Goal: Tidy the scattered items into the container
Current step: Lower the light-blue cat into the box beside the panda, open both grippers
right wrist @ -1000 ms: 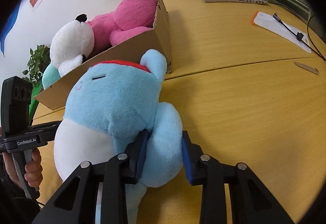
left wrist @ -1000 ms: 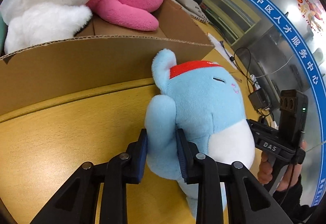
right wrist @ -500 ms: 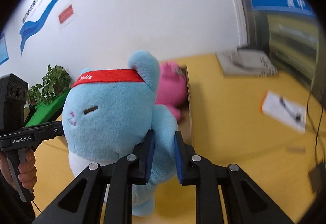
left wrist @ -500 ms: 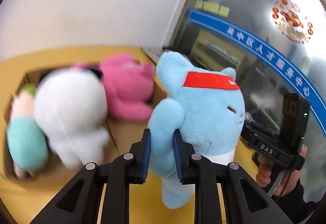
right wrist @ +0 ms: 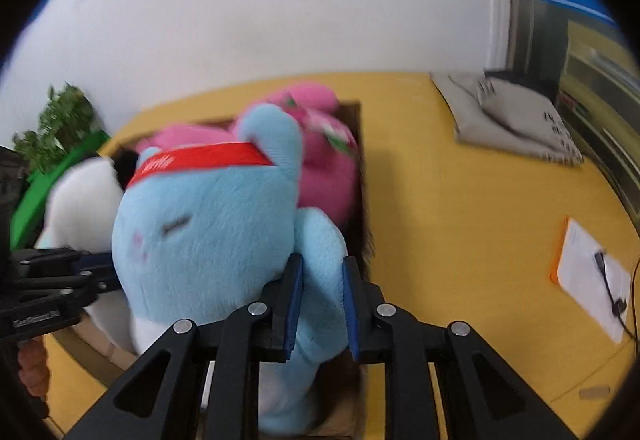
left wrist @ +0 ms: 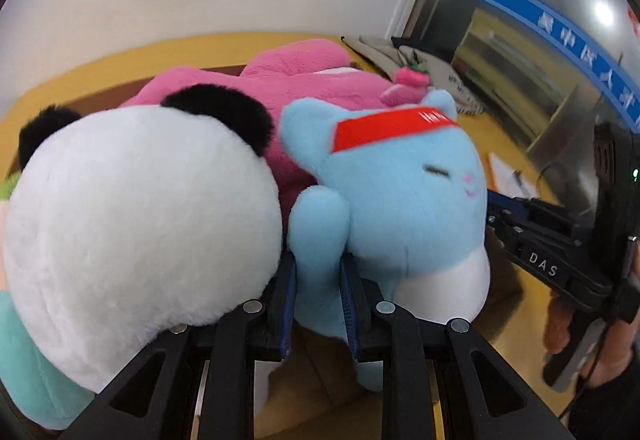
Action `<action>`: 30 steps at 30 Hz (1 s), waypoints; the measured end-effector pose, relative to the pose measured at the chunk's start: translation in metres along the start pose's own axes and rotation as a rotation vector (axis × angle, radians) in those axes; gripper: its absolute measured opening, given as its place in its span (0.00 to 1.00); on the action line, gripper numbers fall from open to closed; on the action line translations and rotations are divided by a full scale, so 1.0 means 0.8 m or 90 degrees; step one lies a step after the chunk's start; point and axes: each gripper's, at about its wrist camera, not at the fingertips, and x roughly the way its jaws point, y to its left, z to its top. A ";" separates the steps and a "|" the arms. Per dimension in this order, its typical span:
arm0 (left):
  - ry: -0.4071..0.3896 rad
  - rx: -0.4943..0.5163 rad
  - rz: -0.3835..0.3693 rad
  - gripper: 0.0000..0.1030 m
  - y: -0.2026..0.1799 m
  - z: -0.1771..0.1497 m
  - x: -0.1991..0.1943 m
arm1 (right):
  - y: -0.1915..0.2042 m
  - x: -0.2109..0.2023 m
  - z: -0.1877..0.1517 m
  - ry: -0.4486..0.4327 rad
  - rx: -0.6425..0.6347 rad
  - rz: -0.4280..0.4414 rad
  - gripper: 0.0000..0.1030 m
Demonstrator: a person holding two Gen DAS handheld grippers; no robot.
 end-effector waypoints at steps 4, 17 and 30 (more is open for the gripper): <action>-0.003 0.031 0.042 0.23 -0.015 0.000 0.004 | -0.011 -0.030 0.003 -0.049 0.014 0.004 0.32; -0.133 -0.027 0.029 0.70 0.033 -0.057 -0.156 | 0.076 0.000 0.041 -0.055 -0.110 0.023 0.43; -0.156 -0.070 0.128 0.86 0.057 -0.190 -0.246 | 0.126 -0.189 -0.065 -0.158 -0.075 0.015 0.81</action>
